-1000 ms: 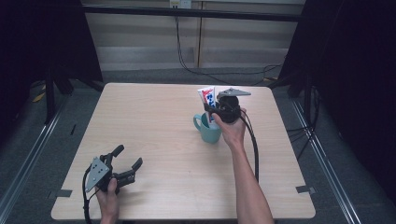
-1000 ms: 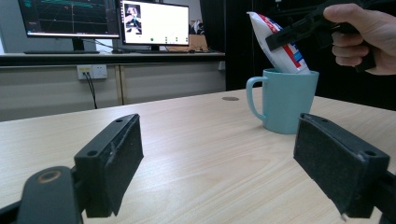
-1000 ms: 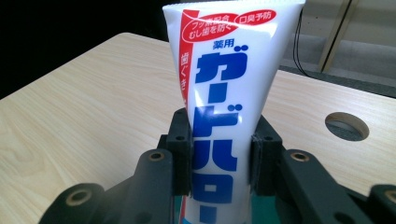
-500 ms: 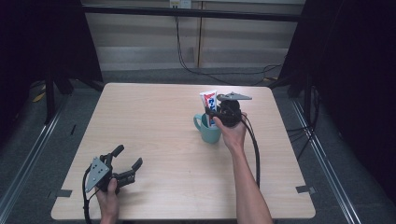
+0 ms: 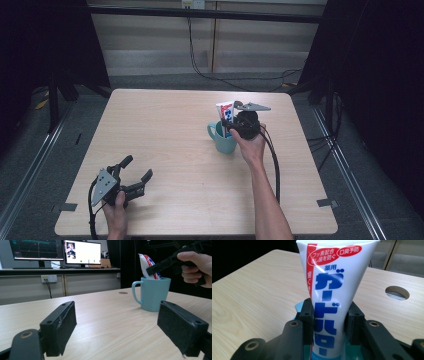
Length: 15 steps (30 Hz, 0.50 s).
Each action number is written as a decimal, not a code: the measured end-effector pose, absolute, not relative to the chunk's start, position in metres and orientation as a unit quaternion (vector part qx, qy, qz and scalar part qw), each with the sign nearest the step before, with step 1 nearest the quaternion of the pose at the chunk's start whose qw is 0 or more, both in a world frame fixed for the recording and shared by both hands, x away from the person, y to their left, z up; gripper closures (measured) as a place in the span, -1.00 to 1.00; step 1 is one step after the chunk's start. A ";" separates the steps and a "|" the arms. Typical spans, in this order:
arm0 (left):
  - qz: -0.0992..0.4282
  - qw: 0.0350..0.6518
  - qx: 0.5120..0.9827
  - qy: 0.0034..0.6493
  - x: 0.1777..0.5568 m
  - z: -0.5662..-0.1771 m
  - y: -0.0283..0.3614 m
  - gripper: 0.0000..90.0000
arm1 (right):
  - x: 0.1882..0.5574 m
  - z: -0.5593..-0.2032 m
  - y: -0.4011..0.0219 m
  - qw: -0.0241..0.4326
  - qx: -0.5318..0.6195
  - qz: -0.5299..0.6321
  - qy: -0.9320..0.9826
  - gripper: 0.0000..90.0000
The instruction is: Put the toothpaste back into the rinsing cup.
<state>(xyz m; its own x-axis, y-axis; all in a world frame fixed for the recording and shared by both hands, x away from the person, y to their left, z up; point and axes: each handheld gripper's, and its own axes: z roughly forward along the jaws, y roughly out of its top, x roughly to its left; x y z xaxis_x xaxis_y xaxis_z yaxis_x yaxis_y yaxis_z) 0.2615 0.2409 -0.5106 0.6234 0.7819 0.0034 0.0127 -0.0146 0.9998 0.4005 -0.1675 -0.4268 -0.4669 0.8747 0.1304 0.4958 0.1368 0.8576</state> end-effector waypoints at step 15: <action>0.305 0.630 0.644 0.309 0.261 -0.511 0.241 -0.65 | 0.396 -0.438 -0.172 0.203 0.481 0.449 0.725 0.41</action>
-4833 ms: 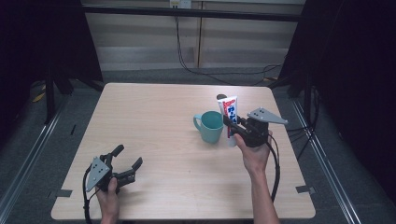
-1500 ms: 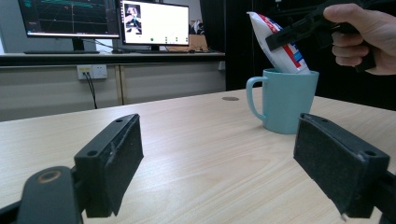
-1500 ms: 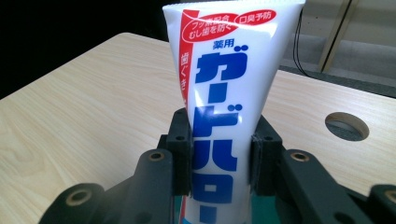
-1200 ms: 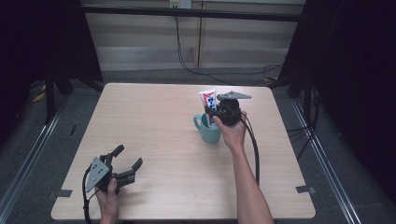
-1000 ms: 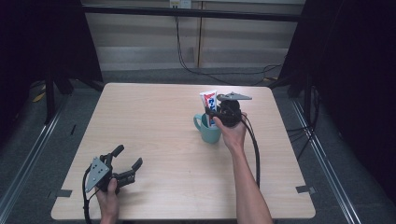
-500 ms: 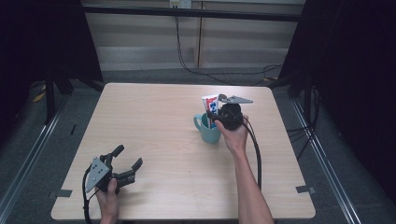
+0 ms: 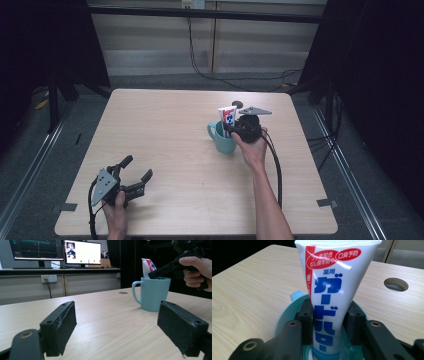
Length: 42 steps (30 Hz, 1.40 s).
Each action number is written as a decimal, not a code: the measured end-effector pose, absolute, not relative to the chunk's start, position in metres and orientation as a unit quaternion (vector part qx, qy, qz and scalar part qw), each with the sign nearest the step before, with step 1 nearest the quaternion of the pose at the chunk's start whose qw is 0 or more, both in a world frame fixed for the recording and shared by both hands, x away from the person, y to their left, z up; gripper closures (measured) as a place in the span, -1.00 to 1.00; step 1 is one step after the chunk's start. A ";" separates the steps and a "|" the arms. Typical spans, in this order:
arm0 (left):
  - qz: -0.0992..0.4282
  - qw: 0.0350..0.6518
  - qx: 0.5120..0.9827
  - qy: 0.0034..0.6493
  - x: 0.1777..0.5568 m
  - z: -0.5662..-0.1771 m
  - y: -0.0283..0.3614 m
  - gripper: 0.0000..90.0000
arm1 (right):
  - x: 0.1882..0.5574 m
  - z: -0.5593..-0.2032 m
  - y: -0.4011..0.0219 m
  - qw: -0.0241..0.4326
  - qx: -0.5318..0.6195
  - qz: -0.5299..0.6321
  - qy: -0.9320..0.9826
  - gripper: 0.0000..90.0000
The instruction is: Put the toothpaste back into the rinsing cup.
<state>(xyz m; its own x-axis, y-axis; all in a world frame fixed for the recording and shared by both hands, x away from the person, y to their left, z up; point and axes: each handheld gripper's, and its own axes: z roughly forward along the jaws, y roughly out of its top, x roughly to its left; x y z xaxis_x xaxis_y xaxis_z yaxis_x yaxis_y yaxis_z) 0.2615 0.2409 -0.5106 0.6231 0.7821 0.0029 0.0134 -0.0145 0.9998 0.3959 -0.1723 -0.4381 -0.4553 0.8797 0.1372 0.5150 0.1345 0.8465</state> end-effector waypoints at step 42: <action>0.305 0.629 0.644 0.309 0.262 -0.510 0.241 -0.65 | 0.384 -0.421 -0.182 0.204 0.487 0.488 0.695 -0.70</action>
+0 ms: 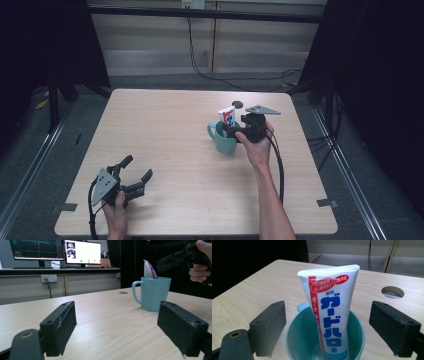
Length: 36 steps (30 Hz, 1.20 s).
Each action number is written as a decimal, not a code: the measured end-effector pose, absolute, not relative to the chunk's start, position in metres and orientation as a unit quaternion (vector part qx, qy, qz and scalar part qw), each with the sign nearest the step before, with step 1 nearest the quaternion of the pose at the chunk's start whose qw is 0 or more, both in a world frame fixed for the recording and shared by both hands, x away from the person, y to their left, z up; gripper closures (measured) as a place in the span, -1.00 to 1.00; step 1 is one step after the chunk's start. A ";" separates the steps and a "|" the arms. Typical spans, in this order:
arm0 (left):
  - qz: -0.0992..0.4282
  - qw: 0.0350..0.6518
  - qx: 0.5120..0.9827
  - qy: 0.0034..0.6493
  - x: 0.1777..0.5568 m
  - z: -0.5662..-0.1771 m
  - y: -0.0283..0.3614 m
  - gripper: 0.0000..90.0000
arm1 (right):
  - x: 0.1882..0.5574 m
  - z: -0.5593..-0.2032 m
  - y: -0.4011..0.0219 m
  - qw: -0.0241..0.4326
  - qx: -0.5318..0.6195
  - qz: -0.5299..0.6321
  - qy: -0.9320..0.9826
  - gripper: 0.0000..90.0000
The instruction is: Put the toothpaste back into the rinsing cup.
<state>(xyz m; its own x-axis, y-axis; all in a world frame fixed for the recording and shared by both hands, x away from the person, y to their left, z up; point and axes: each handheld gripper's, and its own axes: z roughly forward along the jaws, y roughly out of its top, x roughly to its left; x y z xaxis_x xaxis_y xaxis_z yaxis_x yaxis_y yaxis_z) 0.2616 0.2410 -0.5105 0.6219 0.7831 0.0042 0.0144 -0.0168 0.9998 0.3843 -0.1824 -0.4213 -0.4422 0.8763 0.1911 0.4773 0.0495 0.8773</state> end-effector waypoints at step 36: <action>0.308 0.628 0.644 0.311 0.262 -0.510 0.241 -0.65 | 0.327 -0.416 -0.216 0.239 0.506 0.496 0.664 -0.69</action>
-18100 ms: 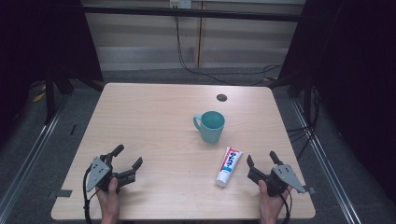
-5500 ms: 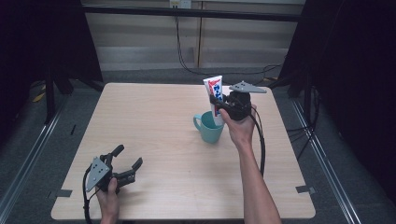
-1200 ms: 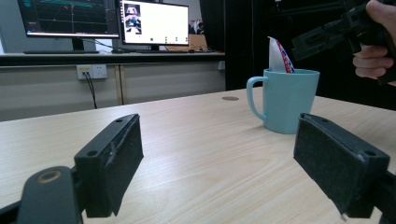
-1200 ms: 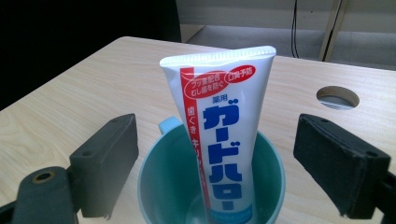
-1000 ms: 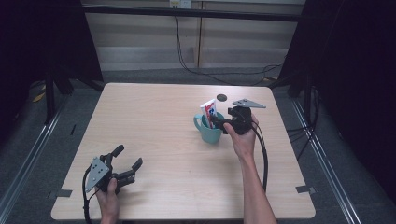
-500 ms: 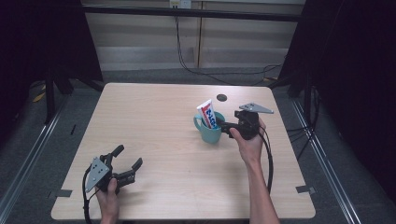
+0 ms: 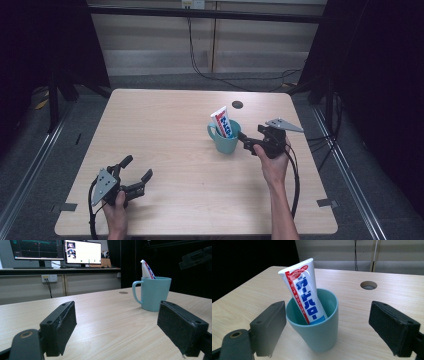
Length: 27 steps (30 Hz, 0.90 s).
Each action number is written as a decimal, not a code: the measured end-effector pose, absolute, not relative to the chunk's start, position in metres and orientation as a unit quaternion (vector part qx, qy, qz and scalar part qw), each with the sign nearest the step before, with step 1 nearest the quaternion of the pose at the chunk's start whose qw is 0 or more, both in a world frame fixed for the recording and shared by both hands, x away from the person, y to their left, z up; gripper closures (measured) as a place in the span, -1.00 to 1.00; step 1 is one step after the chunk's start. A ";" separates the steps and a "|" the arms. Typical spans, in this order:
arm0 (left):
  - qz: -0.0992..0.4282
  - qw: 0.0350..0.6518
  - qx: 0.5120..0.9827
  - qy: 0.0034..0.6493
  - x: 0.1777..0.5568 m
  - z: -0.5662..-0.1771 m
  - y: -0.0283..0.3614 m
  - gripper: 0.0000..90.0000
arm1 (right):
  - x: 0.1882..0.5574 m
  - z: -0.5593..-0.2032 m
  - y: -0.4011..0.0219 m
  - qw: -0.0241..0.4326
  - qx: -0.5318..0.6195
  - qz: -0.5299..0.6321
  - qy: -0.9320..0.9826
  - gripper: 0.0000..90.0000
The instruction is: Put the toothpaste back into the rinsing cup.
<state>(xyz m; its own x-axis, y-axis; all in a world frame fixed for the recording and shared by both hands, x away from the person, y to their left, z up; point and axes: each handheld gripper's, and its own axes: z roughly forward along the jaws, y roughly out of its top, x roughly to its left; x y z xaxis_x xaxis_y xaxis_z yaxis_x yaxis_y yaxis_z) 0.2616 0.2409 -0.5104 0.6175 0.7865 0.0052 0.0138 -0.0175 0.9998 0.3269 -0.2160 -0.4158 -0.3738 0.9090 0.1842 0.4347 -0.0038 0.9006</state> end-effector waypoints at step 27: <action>0.307 0.628 0.643 0.311 0.262 -0.510 0.241 -0.65 | 0.273 -0.440 -0.245 0.275 0.505 0.505 0.644 -0.70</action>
<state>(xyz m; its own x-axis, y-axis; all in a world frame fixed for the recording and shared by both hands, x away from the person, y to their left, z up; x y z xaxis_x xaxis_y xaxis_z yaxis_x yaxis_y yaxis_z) 0.2616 0.2408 -0.5104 0.6169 0.7870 0.0042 0.0144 -0.0167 0.9998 0.2732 -0.2449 -0.4397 -0.3397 0.9276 0.1554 0.3724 -0.0191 0.9279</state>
